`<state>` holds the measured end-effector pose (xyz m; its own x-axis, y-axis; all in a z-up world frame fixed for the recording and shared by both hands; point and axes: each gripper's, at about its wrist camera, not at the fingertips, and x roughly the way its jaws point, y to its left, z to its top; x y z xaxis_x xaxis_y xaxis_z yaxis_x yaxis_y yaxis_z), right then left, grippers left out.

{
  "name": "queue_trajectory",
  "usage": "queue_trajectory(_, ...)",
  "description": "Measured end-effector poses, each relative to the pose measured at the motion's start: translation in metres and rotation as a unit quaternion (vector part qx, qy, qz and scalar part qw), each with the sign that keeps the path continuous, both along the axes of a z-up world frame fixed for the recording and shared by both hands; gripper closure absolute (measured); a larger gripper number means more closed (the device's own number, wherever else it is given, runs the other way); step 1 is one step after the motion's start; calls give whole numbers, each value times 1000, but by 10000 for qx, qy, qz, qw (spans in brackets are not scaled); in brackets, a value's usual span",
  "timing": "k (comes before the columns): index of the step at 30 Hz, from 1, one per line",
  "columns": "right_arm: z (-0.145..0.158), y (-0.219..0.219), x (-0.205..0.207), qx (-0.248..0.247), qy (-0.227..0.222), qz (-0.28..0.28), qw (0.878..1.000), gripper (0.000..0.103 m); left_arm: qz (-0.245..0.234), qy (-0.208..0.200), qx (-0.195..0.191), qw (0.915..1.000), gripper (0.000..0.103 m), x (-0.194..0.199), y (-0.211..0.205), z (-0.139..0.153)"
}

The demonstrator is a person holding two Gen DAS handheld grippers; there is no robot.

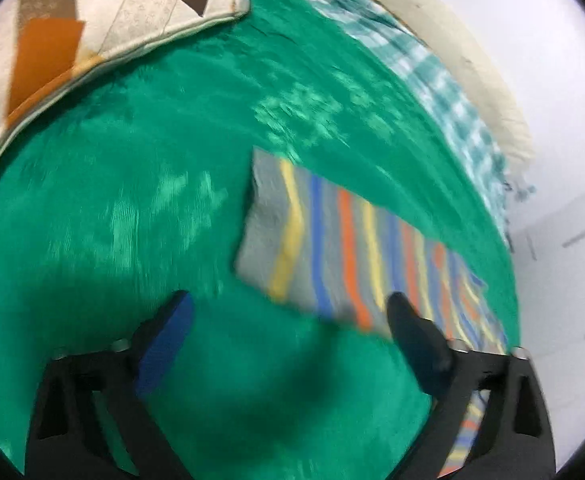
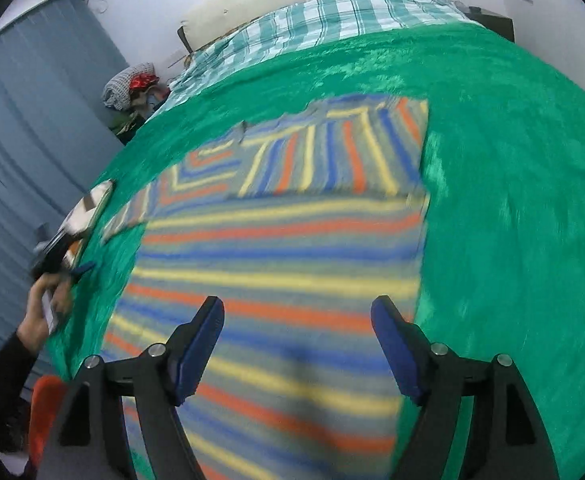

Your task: Fold small clothes

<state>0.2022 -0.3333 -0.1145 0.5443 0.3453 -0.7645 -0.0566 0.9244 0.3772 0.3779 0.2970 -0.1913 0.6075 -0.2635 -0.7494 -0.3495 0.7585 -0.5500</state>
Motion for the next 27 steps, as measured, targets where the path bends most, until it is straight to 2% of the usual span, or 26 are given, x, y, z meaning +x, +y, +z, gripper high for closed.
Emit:
queue_trajectory(1, -2, 5, -10, 48, -5, -18, 10000, 27, 64, -53, 50, 10000, 34, 7, 1, -1)
queue_trajectory(2, -4, 9, -18, 85, -11, -50, 10000, 27, 81, -126, 5, 9999, 64, 13, 1, -2)
queue_trajectory(3, -7, 13, -29, 156, -21, -88, 9998, 27, 51, -136, -79, 9999, 82, 20, 0, -4)
queue_trajectory(4, -8, 15, -35, 200, -30, -124, 9997, 27, 15, -80, -65, 9999, 97, 25, -3, -5)
queue_trajectory(5, -10, 17, -41, 230, -46, -183, 9996, 27, -1, -44, 120, 9999, 98, 30, -9, -2)
queue_trajectory(6, -11, 17, -48, 263, -67, -255, 9993, 27, -83, -124, 460, 9988, 98, 34, -19, 8)
queue_trajectory(9, -10, 16, -58, 253, -166, -352, 9989, 27, -576, -598, 889, 9926, 98, 38, -54, 50)
queue_trajectory(11, -6, 13, -62, 79, -342, -380, 9987, 27, -1078, -1013, 1204, 9816, 98, 42, -94, 90)
queue_trajectory(12, -4, 12, -65, -3, -420, -382, 9984, 27, -1417, -1235, 1324, 9732, 98, 43, -122, 112)
queue_trajectory(14, -4, 10, -66, -73, -523, -409, 9978, 27, -1924, -1527, 1412, 9590, 98, 44, -167, 139)
queue_trajectory(15, -4, 8, -64, -42, -517, -431, 9977, 27, -2265, -1692, 1443, 9483, 98, 43, -200, 153)
queue_trajectory(17, -7, 5, -62, 55, -471, -473, 9978, 27, -2695, -1818, 1383, 9355, 98, 42, -245, 162)
queue_trajectory(19, -8, 2, -64, 87, -490, -490, 9976, 27, -3092, -1784, 1289, 9252, 97, 43, -293, 157)
queue_trajectory(21, -10, 1, -66, 58, -494, -481, 9976, 27, -3417, -1549, 1237, 9187, 92, 46, -331, 135)
queue_trajectory(22, -11, 0, -67, 60, -485, -483, 9976, 27, -3544, -1306, 1263, 9173, 74, 46, -352, 116)
queue_trajectory(23, -13, -1, -68, 68, -468, -491, 9977, 27, -3643, -1100, 1273, 9160, 42, 46, -365, 101)
queue_trajectory(24, -15, -3, -69, 75, -441, -499, 9978, 27, -3721, -895, 1295, 9147, 34, 42, -376, 86)
queue_trajectory(25, -17, -4, -70, 71, -413, -498, 9979, 27, -3791, -734, 1301, 9132, 32, 33, -384, 74)
queue_trajectory(27, -20, -8, -71, 47, -366, -499, 9981, 27, -3926, -658, 1136, 9103, 32, 15, -383, 64)
